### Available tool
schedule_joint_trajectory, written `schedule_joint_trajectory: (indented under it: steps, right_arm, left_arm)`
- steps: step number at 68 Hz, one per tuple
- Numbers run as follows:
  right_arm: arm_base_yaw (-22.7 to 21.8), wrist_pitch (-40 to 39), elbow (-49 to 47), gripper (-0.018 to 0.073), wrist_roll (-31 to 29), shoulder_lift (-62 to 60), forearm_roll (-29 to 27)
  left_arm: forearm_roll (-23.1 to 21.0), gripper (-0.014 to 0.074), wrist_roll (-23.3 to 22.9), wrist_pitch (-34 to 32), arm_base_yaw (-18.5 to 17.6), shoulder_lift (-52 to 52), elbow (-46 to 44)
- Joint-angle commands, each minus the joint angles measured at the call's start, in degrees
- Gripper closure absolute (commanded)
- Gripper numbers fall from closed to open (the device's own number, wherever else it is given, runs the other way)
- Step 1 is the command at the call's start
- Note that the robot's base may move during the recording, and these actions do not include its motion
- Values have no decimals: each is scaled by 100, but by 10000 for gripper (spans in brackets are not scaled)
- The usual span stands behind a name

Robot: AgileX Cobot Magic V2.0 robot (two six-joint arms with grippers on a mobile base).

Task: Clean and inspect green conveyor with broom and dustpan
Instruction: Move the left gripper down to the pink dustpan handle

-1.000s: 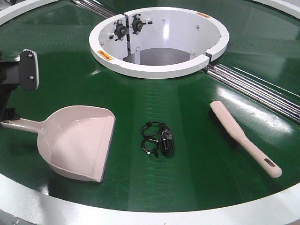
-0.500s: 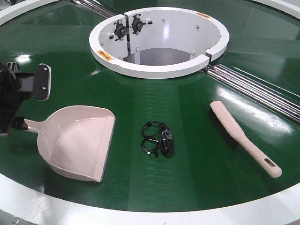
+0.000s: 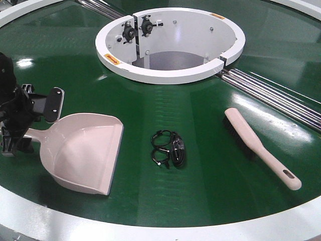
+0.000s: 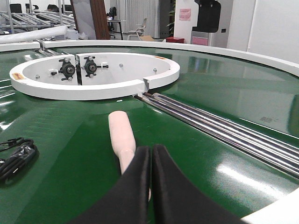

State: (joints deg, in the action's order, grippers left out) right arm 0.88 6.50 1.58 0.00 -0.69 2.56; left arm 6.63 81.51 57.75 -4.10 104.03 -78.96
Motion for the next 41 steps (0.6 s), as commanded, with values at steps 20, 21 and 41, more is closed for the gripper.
schedule_joint_trajectory:
  steps: [20,21,41]
  right_arm:
    - [-9,-381,19,568,0,-59,2]
    - [-9,-381,19,568,0,-59,2]
    - [-9,-381,19,568,0,-59,2]
  left_arm:
    - [336,48,344,-68,2,-16,-149]
    - [327,50,371,-68,2,-1,-149]
    - [295,178,371,-109,2,148,-149]
